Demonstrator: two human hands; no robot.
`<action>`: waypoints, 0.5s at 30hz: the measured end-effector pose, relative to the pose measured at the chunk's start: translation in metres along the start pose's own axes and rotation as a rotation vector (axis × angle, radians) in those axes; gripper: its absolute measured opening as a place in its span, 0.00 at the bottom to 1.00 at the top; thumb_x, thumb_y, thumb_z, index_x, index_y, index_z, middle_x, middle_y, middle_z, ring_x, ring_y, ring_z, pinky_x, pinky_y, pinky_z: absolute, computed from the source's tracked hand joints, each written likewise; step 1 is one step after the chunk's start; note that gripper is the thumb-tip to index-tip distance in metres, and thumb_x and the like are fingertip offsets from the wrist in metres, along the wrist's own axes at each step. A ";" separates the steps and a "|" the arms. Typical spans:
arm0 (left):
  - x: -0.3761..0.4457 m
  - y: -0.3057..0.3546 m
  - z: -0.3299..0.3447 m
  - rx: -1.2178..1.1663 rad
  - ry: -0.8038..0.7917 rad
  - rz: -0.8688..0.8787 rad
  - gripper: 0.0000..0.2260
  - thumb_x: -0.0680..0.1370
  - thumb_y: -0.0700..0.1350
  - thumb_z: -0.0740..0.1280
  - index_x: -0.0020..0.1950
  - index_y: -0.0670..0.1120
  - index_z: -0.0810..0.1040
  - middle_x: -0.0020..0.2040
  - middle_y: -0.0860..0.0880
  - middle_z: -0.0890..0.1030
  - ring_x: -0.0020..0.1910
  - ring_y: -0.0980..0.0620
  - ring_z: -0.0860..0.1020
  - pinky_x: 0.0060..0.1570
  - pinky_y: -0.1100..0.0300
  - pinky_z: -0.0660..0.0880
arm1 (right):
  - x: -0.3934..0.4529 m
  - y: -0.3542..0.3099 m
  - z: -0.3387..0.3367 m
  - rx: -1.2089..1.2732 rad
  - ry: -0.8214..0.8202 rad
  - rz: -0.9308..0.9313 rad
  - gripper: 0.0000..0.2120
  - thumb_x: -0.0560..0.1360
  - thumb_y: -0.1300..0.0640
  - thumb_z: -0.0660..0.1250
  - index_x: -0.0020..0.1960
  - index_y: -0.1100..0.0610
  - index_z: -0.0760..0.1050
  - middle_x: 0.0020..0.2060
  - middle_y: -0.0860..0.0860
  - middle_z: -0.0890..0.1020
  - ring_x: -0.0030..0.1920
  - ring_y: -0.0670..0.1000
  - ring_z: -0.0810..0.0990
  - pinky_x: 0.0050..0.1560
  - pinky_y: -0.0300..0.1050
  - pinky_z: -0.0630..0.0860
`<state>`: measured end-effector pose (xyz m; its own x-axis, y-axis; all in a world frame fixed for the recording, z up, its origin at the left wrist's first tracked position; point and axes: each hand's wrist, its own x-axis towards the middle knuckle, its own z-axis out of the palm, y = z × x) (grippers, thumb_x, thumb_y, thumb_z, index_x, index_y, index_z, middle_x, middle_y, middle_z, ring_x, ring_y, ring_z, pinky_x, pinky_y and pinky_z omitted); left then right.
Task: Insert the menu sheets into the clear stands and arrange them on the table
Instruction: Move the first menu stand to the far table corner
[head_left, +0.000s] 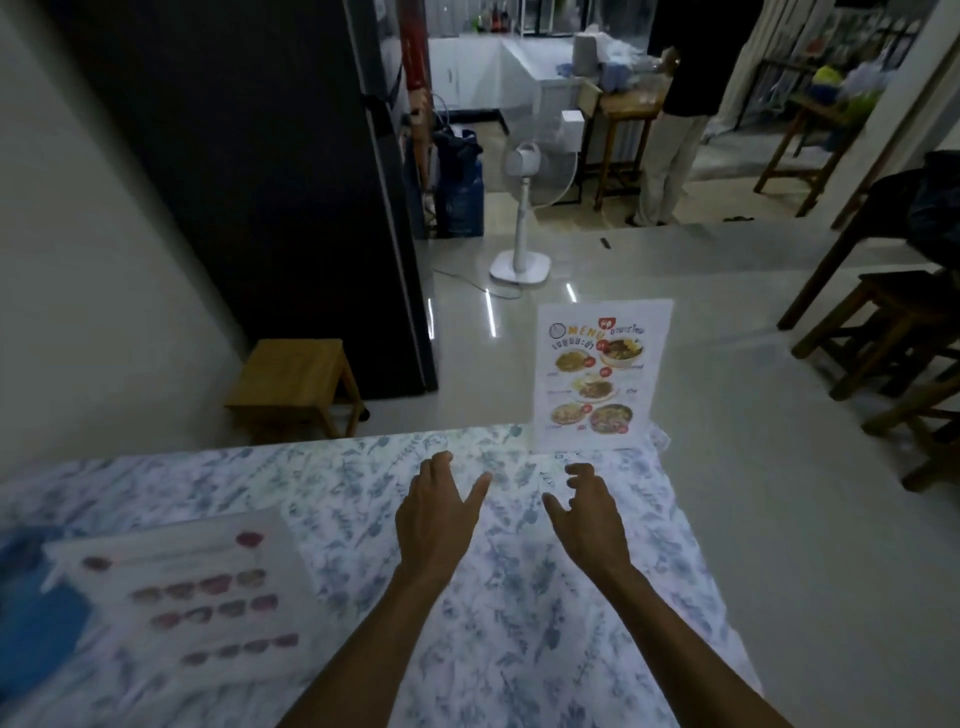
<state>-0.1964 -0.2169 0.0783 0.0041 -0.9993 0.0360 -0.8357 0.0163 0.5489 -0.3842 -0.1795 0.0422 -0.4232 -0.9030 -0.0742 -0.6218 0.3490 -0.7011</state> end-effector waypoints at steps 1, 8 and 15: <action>-0.007 -0.008 -0.010 0.000 0.005 -0.004 0.30 0.77 0.68 0.59 0.71 0.49 0.69 0.67 0.50 0.76 0.64 0.49 0.76 0.57 0.52 0.76 | -0.012 -0.010 0.007 0.005 -0.009 -0.011 0.24 0.76 0.47 0.69 0.67 0.52 0.66 0.63 0.53 0.77 0.56 0.53 0.82 0.52 0.48 0.79; -0.071 -0.068 -0.067 -0.040 0.017 -0.024 0.29 0.77 0.68 0.59 0.70 0.51 0.70 0.66 0.52 0.77 0.63 0.51 0.77 0.58 0.53 0.76 | -0.095 -0.073 0.062 0.013 -0.029 -0.102 0.23 0.75 0.47 0.70 0.66 0.50 0.66 0.61 0.51 0.77 0.54 0.51 0.82 0.50 0.48 0.79; -0.128 -0.159 -0.117 -0.043 -0.010 -0.105 0.28 0.76 0.71 0.56 0.65 0.52 0.72 0.60 0.54 0.80 0.57 0.53 0.80 0.52 0.55 0.78 | -0.168 -0.118 0.134 -0.018 -0.107 -0.152 0.24 0.76 0.47 0.70 0.67 0.51 0.66 0.60 0.53 0.78 0.52 0.50 0.81 0.48 0.46 0.80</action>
<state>0.0001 -0.0881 0.0845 0.0845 -0.9959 -0.0322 -0.8064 -0.0873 0.5848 -0.1514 -0.1021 0.0424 -0.2516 -0.9668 -0.0446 -0.6852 0.2105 -0.6972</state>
